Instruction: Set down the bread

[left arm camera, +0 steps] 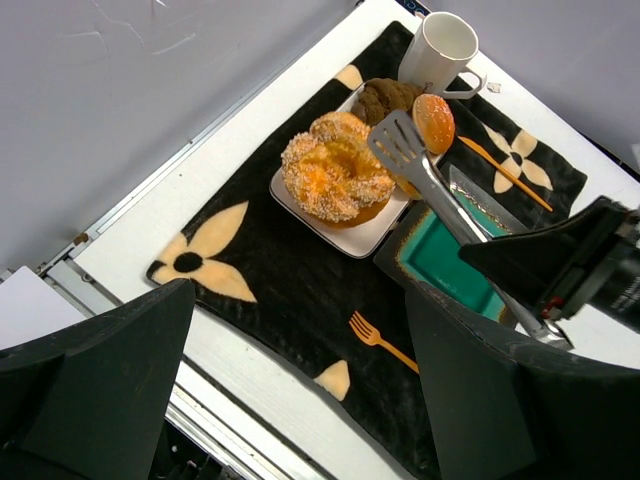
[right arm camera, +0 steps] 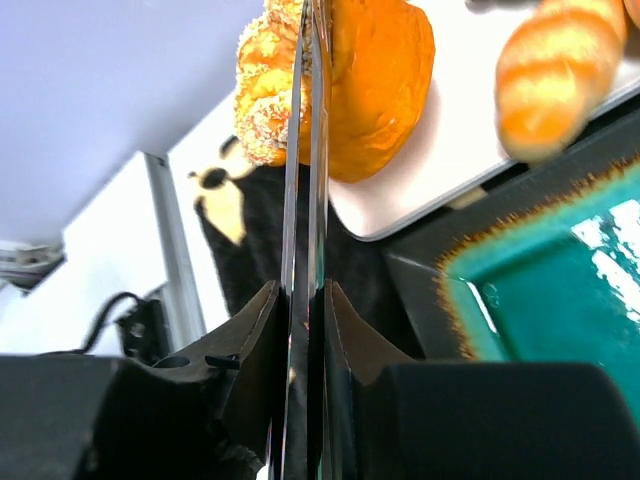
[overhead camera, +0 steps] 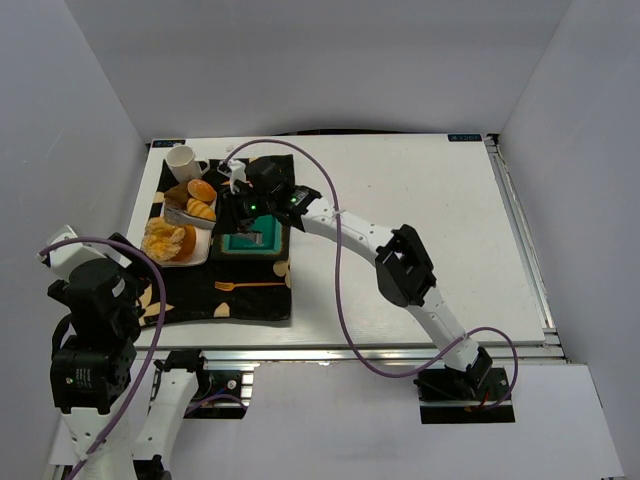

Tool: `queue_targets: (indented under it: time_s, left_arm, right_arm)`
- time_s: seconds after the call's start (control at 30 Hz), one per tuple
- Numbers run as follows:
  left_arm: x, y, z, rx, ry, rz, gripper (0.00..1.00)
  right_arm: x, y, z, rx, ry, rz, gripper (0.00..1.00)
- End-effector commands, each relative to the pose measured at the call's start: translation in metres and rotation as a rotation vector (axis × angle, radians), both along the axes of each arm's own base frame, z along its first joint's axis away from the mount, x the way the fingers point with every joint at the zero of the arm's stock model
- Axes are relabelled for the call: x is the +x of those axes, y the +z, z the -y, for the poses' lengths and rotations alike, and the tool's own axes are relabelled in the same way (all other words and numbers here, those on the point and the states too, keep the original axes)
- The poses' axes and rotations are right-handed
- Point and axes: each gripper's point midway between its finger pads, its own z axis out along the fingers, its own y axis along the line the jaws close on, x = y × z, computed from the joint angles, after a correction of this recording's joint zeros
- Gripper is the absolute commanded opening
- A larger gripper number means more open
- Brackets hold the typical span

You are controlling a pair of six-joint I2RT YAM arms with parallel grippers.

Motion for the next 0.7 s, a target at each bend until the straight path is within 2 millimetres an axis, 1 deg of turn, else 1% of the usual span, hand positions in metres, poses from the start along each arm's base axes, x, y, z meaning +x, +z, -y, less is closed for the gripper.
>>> queue_targets:
  time_s: [0.0,0.03,0.07,0.2,0.27,0.33,0.37,0.4,0.43,0.47,0.5,0.53,0.57,0.6,0.63,0.67]
  left_arm:
    - [-0.002,0.0,-0.003,0.008,0.013,-0.007,0.98]
    - [-0.002,0.001,-0.002,0.006,0.012,-0.006,0.98]
    - [-0.002,0.0,-0.003,0.008,0.013,-0.007,0.98]
    - [-0.005,0.003,-0.004,0.011,0.022,0.004,0.98]
    - [-0.006,0.005,-0.005,0.013,0.028,0.012,0.98]
    - [-0.009,0.012,-0.006,0.017,0.029,0.023,0.98]
    - [-0.009,0.014,-0.007,0.02,0.035,0.025,0.98]
    - [-0.012,0.023,-0.008,0.022,0.039,0.045,0.98]
    - [-0.014,0.026,-0.008,0.027,0.042,0.046,0.98]
    - [-0.015,0.03,-0.01,0.032,0.048,0.051,0.98]
    - [-0.016,0.033,-0.01,0.034,0.05,0.058,0.98]
    - [-0.018,0.041,-0.01,0.037,0.049,0.077,0.98]
    - [-0.018,0.044,-0.01,0.037,0.048,0.082,0.98]
    - [-0.017,0.046,-0.01,0.036,0.044,0.087,0.98]
    - [-0.016,0.048,-0.009,0.037,0.037,0.091,0.98]
    - [-0.015,0.049,-0.008,0.034,0.031,0.093,0.98]
  right_arm:
    - [-0.013,0.102,-0.003,0.226,0.027,0.062,0.0]
    - [-0.013,0.102,-0.002,0.23,0.023,0.043,0.0]
    - [-0.015,0.108,-0.002,0.246,0.024,0.042,0.0]
    - [-0.017,0.121,-0.001,0.273,0.011,0.006,0.0]
    - [-0.018,0.138,0.001,0.308,-0.001,0.014,0.0]
    - [-0.013,0.146,0.006,0.318,-0.042,0.014,0.0]
    - [-0.009,0.151,0.016,0.32,-0.069,0.0,0.0]
    - [-0.002,0.151,0.022,0.318,-0.112,-0.007,0.0]
    - [0.004,0.156,0.03,0.333,-0.138,-0.01,0.0]
    - [0.012,0.154,0.049,0.325,-0.183,-0.036,0.0]
    - [0.02,0.154,0.061,0.329,-0.224,-0.044,0.0]
    - [0.019,0.18,0.078,0.383,-0.24,-0.02,0.0]
    - [0.033,0.161,0.097,0.356,-0.287,-0.055,0.0]
    - [0.039,0.162,0.109,0.357,-0.312,-0.057,0.0]
    - [0.038,0.175,0.124,0.373,-0.325,-0.043,0.0]
    - [0.05,0.175,0.142,0.366,-0.36,-0.039,0.0]
